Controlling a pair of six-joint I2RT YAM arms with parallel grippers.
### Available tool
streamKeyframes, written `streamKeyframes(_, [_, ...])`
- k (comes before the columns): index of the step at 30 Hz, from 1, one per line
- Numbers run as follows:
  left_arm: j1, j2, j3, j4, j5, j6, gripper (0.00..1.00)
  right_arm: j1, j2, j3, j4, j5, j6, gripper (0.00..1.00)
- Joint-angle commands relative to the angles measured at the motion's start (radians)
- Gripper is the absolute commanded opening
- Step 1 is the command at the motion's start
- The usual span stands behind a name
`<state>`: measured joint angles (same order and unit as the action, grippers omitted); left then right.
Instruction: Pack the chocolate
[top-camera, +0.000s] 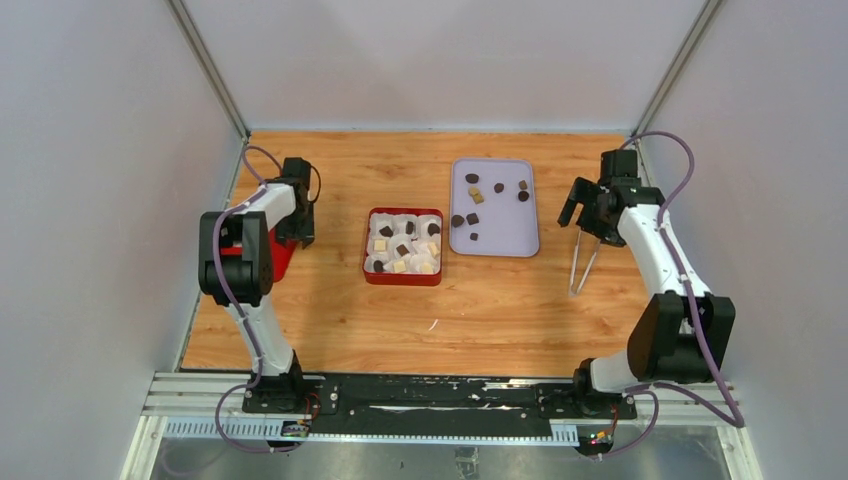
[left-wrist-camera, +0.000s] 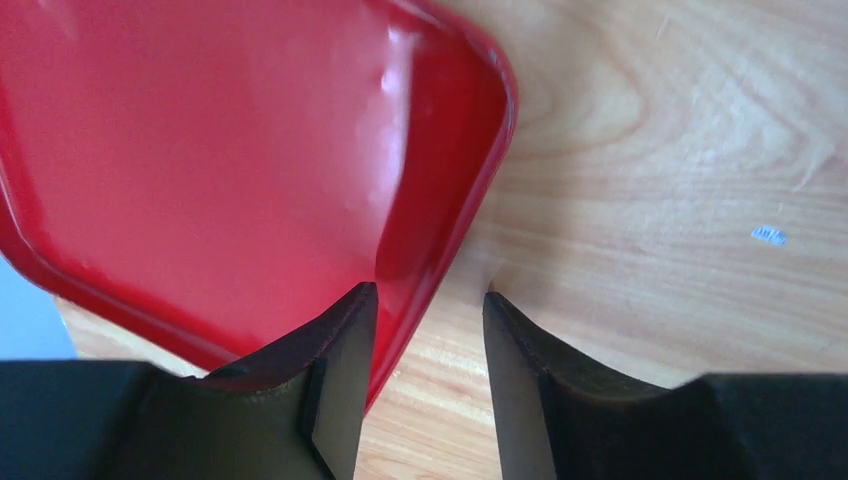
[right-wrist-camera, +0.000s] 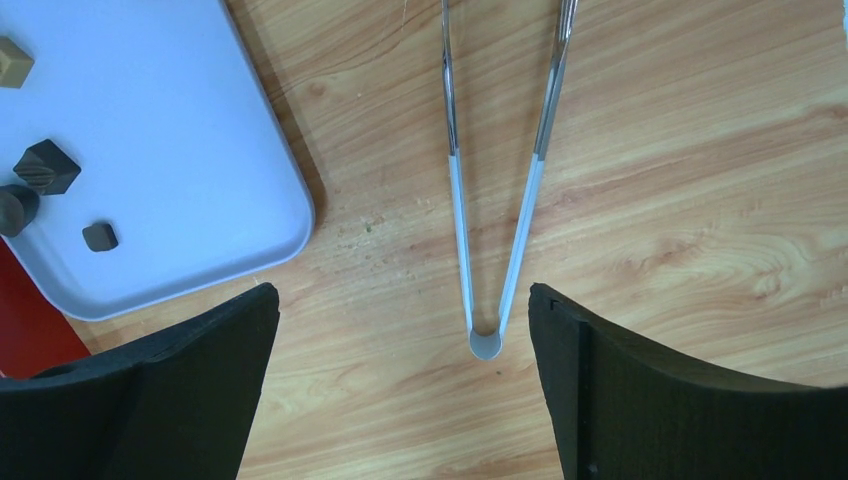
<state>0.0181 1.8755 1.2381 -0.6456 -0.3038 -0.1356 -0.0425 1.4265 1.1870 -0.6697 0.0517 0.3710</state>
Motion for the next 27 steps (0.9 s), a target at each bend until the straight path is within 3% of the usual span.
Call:
streamKeyframes(1, [0.003,0.079,0.027,0.042,-0.003,0.037,0.49,-0.011,-0.047,0.021,-0.077,-0.006,-0.008,0.98])
streamKeyframes(7, [0.042,0.109,0.009,0.054,0.13,0.044,0.44,-0.011,-0.044,0.034,-0.094,0.008,-0.016,0.99])
streamKeyframes(11, [0.067,0.11,0.024,0.046,0.241,0.04,0.21,-0.011,-0.039,0.044,-0.092,0.001,-0.009,0.99])
streamKeyframes(17, [0.074,0.114,0.063,0.011,0.428,0.032,0.0,-0.011,-0.029,0.06,-0.087,0.0,-0.01,0.99])
streamKeyframes(27, [0.074,0.019,0.17,-0.075,0.65,-0.055,0.0,-0.011,-0.011,0.121,-0.091,-0.113,-0.02,0.97])
